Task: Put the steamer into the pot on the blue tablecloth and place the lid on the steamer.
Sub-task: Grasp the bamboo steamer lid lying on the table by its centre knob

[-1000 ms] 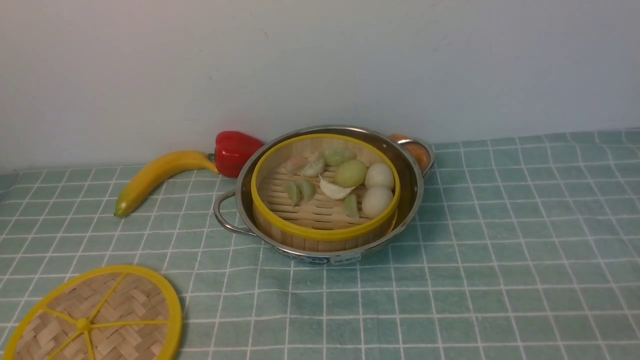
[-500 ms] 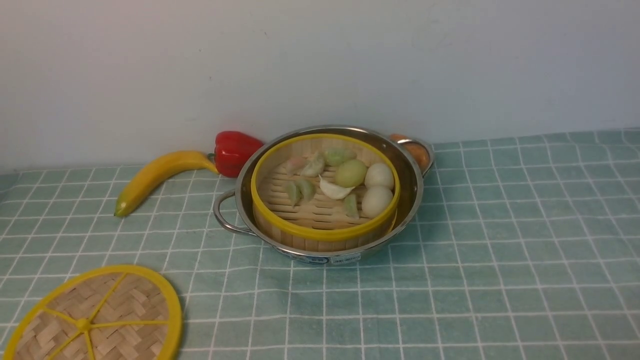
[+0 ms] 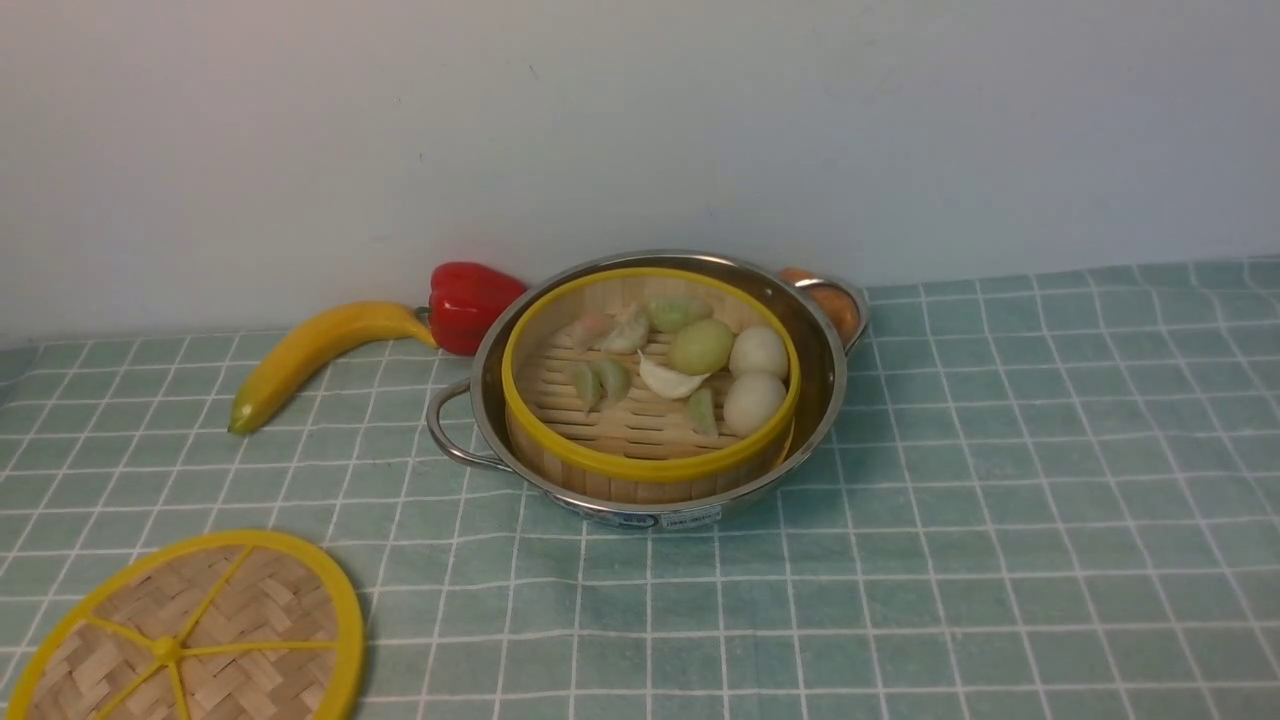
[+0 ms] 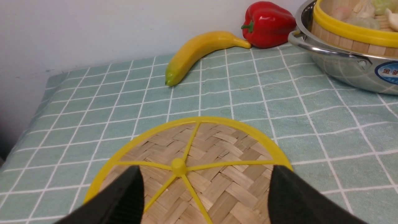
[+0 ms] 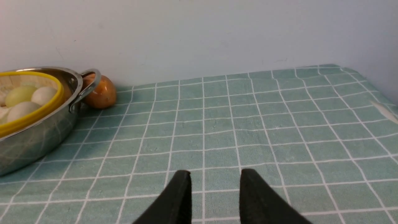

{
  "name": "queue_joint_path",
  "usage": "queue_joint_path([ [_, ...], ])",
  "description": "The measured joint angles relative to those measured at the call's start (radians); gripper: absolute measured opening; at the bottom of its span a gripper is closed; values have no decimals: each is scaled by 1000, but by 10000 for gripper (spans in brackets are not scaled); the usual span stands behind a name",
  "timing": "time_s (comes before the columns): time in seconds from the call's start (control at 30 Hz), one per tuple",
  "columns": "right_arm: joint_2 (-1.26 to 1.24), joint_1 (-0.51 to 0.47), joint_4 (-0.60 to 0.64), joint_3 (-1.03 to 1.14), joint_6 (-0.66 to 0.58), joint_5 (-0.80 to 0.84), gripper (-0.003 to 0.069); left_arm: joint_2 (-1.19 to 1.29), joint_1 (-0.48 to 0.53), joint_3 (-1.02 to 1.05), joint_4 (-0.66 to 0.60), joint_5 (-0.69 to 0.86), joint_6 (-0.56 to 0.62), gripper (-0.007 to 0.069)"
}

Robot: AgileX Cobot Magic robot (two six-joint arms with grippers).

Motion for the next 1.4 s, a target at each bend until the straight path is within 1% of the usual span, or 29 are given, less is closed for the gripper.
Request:
queue_joint_path([
  [0.13,0,0,0,0,0,0,240,0,0,0,28,-39,47,495],
  [0.3,0,0,0,0,0,0,240,0,0,0,28,-122,55,495],
  [0.47,0,0,0,0,0,0,240,0,0,0,26,-144,54,495],
  [0.53,0,0,0,0,0,0,240,0,0,0,-27,-154,27,495],
  [0.63,0,0,0,0,0,0,240,0,0,0,-227,-156,-83,495],
  [0.77,0,0,0,0,0,0,240,0,0,0,-457,-185,-175,495],
  [0.87,0,0,0,0,0,0,240,0,0,0,-574,-232,-192,495],
  [1.03,0,0,0,0,0,0,240,0,0,0,-736,-299,-211,495],
  [1.07,0,0,0,0,0,0,240,0,0,0,-736,-301,-211,495],
  [1.1,0,0,0,0,0,0,240,0,0,0,-773,-316,-214,495],
  [1.23,0,0,0,0,0,0,240,0,0,-29,-783,-300,-210,495],
  [1.33,0,0,0,0,0,0,240,-1,0,-85,-770,-257,-188,495],
  [1.4,0,0,0,0,0,0,240,-1,0,-146,-753,-192,-158,495],
])
